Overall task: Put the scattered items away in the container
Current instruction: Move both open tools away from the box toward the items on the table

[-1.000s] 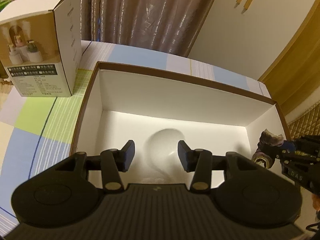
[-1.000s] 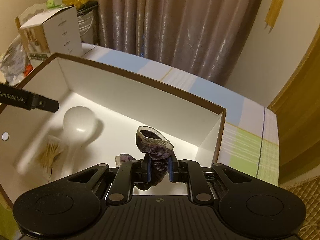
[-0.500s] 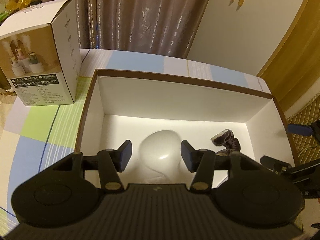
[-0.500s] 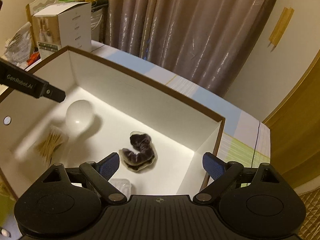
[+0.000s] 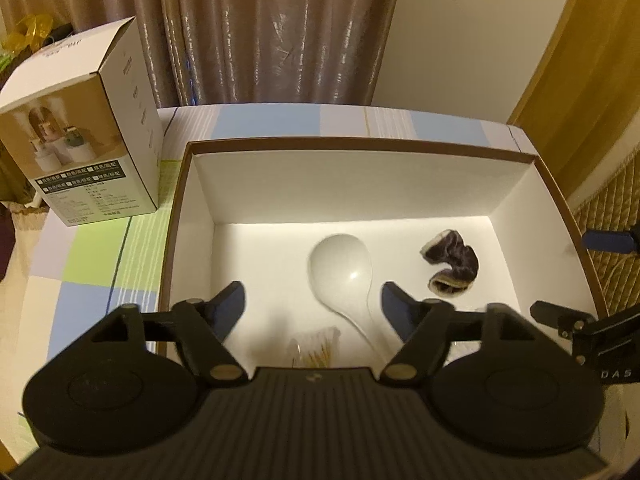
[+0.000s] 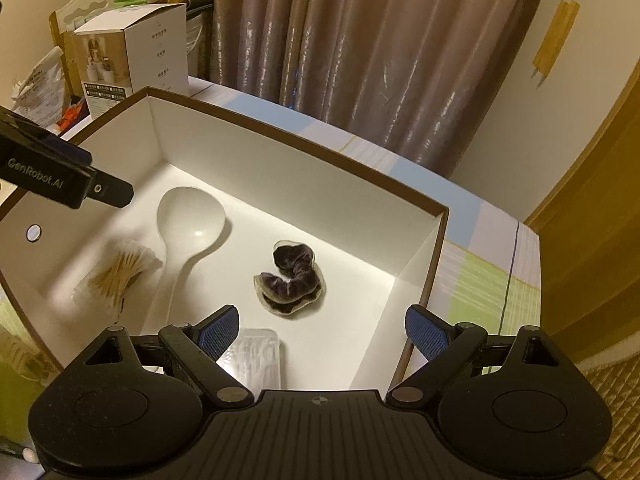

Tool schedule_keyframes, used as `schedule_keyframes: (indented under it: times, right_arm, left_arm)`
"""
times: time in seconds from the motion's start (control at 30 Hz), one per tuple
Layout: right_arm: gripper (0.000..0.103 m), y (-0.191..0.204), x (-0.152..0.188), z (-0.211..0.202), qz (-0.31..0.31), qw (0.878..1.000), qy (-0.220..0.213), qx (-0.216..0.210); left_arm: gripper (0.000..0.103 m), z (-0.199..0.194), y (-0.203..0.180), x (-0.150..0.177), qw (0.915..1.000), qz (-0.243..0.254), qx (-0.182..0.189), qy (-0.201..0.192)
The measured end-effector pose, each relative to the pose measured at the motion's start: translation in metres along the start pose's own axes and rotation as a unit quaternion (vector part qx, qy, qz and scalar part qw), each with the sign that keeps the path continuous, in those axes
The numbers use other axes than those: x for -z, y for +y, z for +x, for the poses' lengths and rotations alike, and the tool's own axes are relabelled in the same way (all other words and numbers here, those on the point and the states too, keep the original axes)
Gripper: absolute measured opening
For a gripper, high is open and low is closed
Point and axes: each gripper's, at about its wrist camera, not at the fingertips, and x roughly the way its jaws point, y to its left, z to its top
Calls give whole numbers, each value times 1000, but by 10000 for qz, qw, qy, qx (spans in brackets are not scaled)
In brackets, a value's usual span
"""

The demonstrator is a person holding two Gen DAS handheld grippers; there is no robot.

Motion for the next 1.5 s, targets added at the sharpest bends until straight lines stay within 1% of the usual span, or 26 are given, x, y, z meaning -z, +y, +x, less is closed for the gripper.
schedule_keyframes:
  times: [0.4,0.77,1.13,1.27,1.37,1.5]
  right_arm:
    - [95,3,9,-26,335,9994,3,26]
    - [95,2,26,-64,927,9954,-184,-174]
    - [95,6,38,-102,1340,9900,-430,-125]
    - [95,7,44,-119,1449,9873,-606,-221]
    - [95,8,54,-134,1459,9853,-797,-402]
    - [95,9,74,-147,1490,9839,-855,-495]
  left_arm:
    - [89,-28,-10,11,9994,334,-115,-9]
    - [92,-62,-12,29,9990,414,-100,-131]
    - [94,-96,-12,49,9974,621,-81,-349]
    - [94,-115,-8,60,9958,748,-49,-521]
    - [94,-128,-2,75,9941,861,-64,-649]
    - [94,-138,9,100,9933,950,-19,-662]
